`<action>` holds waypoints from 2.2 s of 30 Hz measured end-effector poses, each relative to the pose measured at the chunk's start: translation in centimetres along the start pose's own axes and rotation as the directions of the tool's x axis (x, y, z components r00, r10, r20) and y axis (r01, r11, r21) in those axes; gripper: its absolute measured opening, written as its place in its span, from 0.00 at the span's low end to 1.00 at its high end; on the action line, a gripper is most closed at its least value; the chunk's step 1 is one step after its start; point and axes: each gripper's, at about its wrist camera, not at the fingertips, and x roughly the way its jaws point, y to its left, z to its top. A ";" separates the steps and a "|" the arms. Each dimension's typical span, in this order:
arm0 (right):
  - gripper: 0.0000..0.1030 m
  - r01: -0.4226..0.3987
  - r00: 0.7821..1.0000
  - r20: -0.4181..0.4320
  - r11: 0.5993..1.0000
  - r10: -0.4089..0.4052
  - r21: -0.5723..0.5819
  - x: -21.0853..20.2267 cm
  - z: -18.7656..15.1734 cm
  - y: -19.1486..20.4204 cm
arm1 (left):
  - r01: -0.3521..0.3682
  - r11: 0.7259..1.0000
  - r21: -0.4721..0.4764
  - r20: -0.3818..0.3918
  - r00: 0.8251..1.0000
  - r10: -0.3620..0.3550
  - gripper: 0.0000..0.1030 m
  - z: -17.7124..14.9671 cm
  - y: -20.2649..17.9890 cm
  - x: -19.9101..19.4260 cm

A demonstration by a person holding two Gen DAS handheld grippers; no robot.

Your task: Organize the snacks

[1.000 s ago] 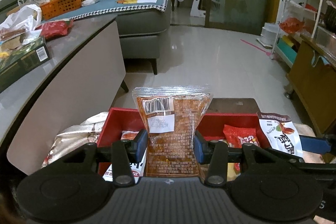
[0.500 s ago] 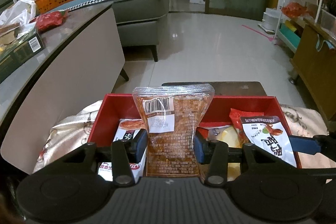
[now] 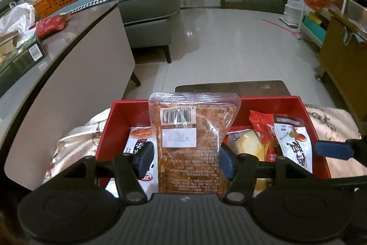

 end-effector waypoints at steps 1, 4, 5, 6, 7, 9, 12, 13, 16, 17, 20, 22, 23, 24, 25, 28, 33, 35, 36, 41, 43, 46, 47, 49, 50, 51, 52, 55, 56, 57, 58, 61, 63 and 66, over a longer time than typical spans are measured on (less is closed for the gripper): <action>0.74 0.000 1.000 0.000 1.000 0.000 0.002 -0.1 0.0 0.0 | -0.002 1.000 0.004 0.004 1.000 0.002 0.53 0.0 0.0 -0.2; 0.78 0.000 1.000 0.002 1.000 0.000 0.010 -0.3 -0.1 -0.2 | -0.009 1.000 -0.004 0.013 1.000 0.009 0.56 0.0 0.2 -0.7; 0.78 -0.001 1.000 0.002 1.000 0.001 0.013 -0.4 -0.1 -0.2 | -0.007 1.000 -0.007 0.013 1.000 0.007 0.56 0.1 0.2 -0.8; 0.79 -0.002 1.000 0.002 1.000 0.002 0.015 -0.5 -0.1 -0.2 | -0.006 1.000 -0.009 0.013 1.000 0.006 0.56 0.1 0.3 -0.9; 0.79 -0.003 1.000 0.004 1.000 0.003 0.016 -0.6 -0.1 -0.2 | -0.004 1.000 -0.010 0.014 1.000 0.005 0.56 0.2 0.4 -1.1; 0.79 -0.004 1.000 0.011 1.000 0.003 0.018 -0.8 0.0 -0.2 | -0.005 1.000 -0.014 0.019 1.000 0.005 0.56 0.2 0.6 -1.4; 0.80 -0.008 1.000 0.021 1.000 0.008 0.020 -1.2 0.2 0.0 | -0.012 1.000 -0.017 0.031 0.999 0.012 0.56 0.2 0.8 -2.0; 0.82 -0.009 1.000 0.026 1.000 0.008 0.019 -1.4 0.2 0.0 | -0.012 1.000 -0.019 0.034 0.999 0.013 0.56 0.2 1.0 -2.2; 0.83 -0.011 0.999 0.036 1.000 0.010 0.019 -2.1 0.1 0.2 | -0.012 1.000 -0.027 0.042 0.999 0.013 0.56 0.1 1.4 -3.0; 0.83 -0.012 0.999 0.042 1.000 0.011 0.021 -2.4 0.1 0.2 | -0.010 0.999 -0.032 0.047 0.999 0.011 0.57 0.1 1.6 -3.4; 0.83 -0.017 0.998 0.058 0.999 0.015 0.028 -3.3 0.2 0.4 | -0.001 0.999 -0.045 0.063 0.998 0.004 0.58 0.0 2.1 -4.4; 0.84 -0.020 0.997 0.072 0.999 0.017 0.031 -4.0 0.1 0.5 | 0.004 0.999 -0.052 0.079 0.997 0.000 0.59 -0.1 2.3 -5.2; 0.84 -0.021 0.997 0.079 0.999 0.019 0.032 -4.4 0.1 0.7 | 0.005 0.998 -0.055 0.085 0.996 -0.001 0.62 -0.2 2.4 -5.6; 0.85 -0.022 0.996 0.087 0.999 0.019 0.030 -4.8 0.0 0.8 | 0.007 0.998 -0.060 0.089 0.996 -0.002 0.65 -0.2 2.6 -5.9; 0.85 -0.022 0.995 0.093 0.999 0.020 0.029 -5.0 0.0 0.9 | 0.013 0.998 -0.067 0.094 0.996 -0.006 0.66 -0.2 2.8 -6.2; 0.87 -0.033 0.994 0.108 0.999 0.030 0.031 -5.7 0.0 1.0 | 0.034 0.996 -0.087 0.101 0.995 -0.025 0.66 -0.4 3.3 -7.1; 0.88 -0.035 0.992 0.124 0.999 0.031 0.028 -6.5 -0.2 1.4 | 0.048 0.994 -0.098 0.117 0.992 -0.037 0.67 -0.8 3.9 -8.1; 0.88 -0.031 0.991 0.133 0.999 0.028 0.022 -7.0 -0.4 1.7 | 0.058 0.993 -0.105 0.119 0.992 -0.046 0.68 -1.0 4.1 -8.5; 0.88 -0.032 0.990 0.137 0.999 0.029 0.022 -7.3 -0.5 1.8 | 0.063 0.992 -0.108 0.120 0.992 -0.050 0.68 -1.2 4.2 -8.7; 0.88 -0.034 0.987 0.157 0.999 0.031 0.014 -8.8 -1.4 2.4 | 0.056 0.992 -0.111 0.134 0.990 -0.041 0.73 -2.1 4.7 -9.9; 0.88 -0.036 0.986 0.165 0.999 0.034 0.010 -9.4 -1.8 2.6 | 0.055 0.992 -0.111 0.137 0.990 -0.039 0.73 -2.5 4.9 -10.3; 0.89 -0.039 0.985 0.170 0.999 0.038 0.006 -10.2 -2.3 3.0 | 0.057 0.992 -0.116 0.141 0.989 -0.040 0.74 -3.2 5.2 -11.0; 0.89 -0.040 0.984 0.171 0.999 0.039 0.004 -10.4 -2.5 3.1 | 0.057 0.992 -0.116 0.142 0.989 -0.040 0.74 -3.5 5.3 -11.3; 0.89 -0.041 0.984 0.174 0.999 0.040 0.000 -10.8 -2.9 3.4 | 0.057 0.992 -0.115 0.144 0.989 -0.040 0.75 -3.9 5.4 -11.7; 0.89 -0.043 0.984 0.175 0.999 0.042 -0.003 -11.0 -3.1 3.5 | 0.058 0.992 -0.116 0.144 0.989 -0.041 0.75 -4.1 5.4 -11.9; 0.89 -0.043 0.984 0.175 0.999 0.043 -0.004 -11.2 -3.2 3.6 | 0.059 0.991 -0.118 0.144 0.989 -0.041 0.75 -4.3 5.4 -12.1; 0.89 -0.044 0.983 0.176 0.999 0.044 -0.005 -11.4 -3.3 3.7 | 0.059 0.991 -0.120 0.145 0.989 -0.041 0.76 -4.3 5.5 -12.3; 0.89 -0.047 0.982 0.181 0.999 0.048 -0.006 -11.9 -3.8 3.9 | 0.063 0.990 -0.129 0.150 0.988 -0.043 0.77 -4.9 5.7 -12.9; 0.90 -0.049 0.982 0.183 0.999 0.050 -0.008 -12.1 -3.9 4.0 | 0.063 0.989 -0.131 0.151 0.988 -0.043 0.77 -5.1 5.7 -13.1; 0.90 -0.051 0.981 0.184 0.999 0.052 -0.009 -12.3 -4.1 4.1 | 0.064 0.989 -0.133 0.153 0.987 -0.043 0.78 -5.3 5.8 -13.3; 0.90 -0.054 0.981 0.185 0.999 0.055 -0.011 -12.5 -4.3 4.2 | 0.065 0.989 -0.134 0.154 0.987 -0.044 0.78 -5.5 5.8 -13.5; 0.90 -0.055 0.982 0.182 0.998 0.057 -0.018 -12.8 -4.8 4.6 | 0.062 0.989 -0.136 0.154 0.987 -0.041 0.79 -6.2 5.8 -13.9; 0.90 -0.056 0.982 0.178 0.998 0.058 -0.020 -13.0 -5.2 4.8 | 0.060 0.989 -0.134 0.156 0.987 -0.039 0.79 -6.7 5.7 -14.2; 0.90 -0.059 0.983 0.175 0.998 0.062 -0.021 -13.4 -5.7 5.0 | 0.058 0.989 -0.134 0.162 0.986 -0.036 0.80 -7.2 5.7 -14.7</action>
